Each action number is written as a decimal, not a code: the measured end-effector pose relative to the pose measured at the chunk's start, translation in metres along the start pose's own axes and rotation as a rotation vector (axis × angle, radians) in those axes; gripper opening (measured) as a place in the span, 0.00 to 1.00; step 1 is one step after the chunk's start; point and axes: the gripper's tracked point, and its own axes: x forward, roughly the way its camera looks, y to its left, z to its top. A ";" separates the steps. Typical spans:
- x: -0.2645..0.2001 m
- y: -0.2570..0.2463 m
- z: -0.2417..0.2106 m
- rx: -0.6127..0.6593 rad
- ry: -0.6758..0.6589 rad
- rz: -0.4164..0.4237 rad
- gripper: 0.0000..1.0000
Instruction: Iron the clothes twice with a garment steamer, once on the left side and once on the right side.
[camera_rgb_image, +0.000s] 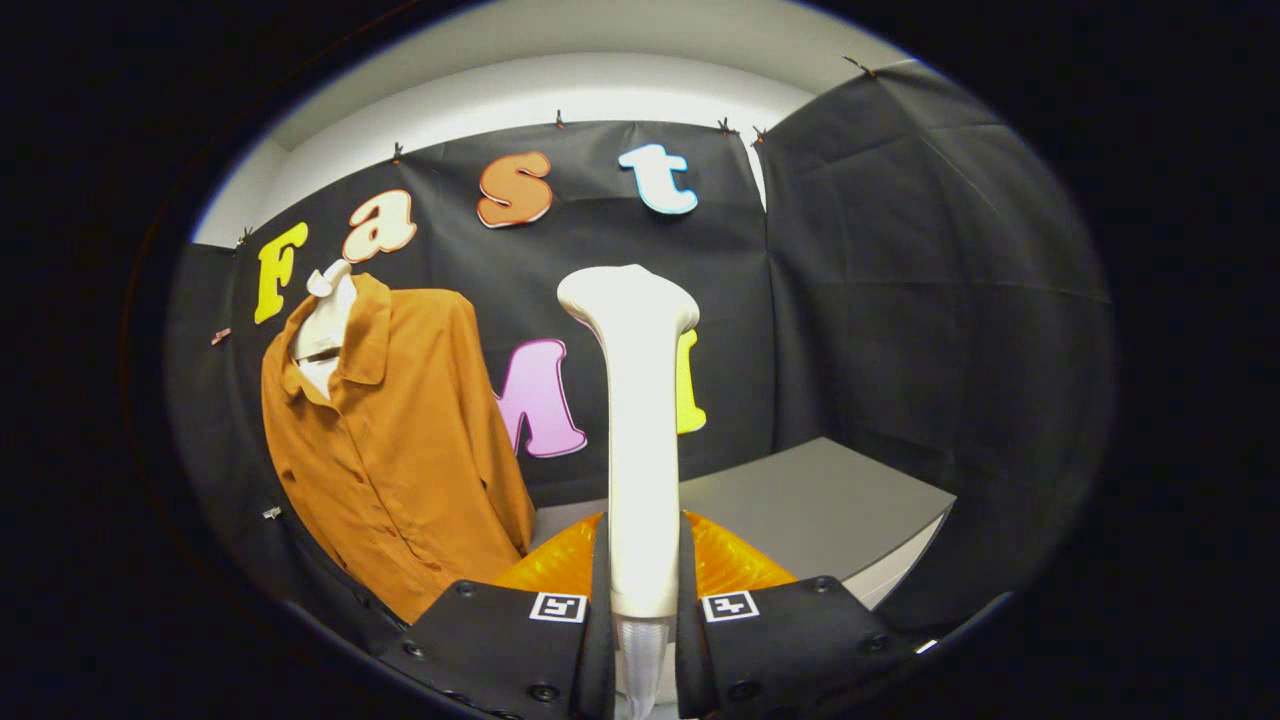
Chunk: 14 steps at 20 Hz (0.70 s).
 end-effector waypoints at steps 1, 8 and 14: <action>-0.004 0.011 0.006 -0.001 -0.031 0.004 0.27; -0.021 0.098 0.030 -0.047 -0.183 0.076 0.27; -0.007 0.163 0.010 -0.080 -0.185 0.136 0.27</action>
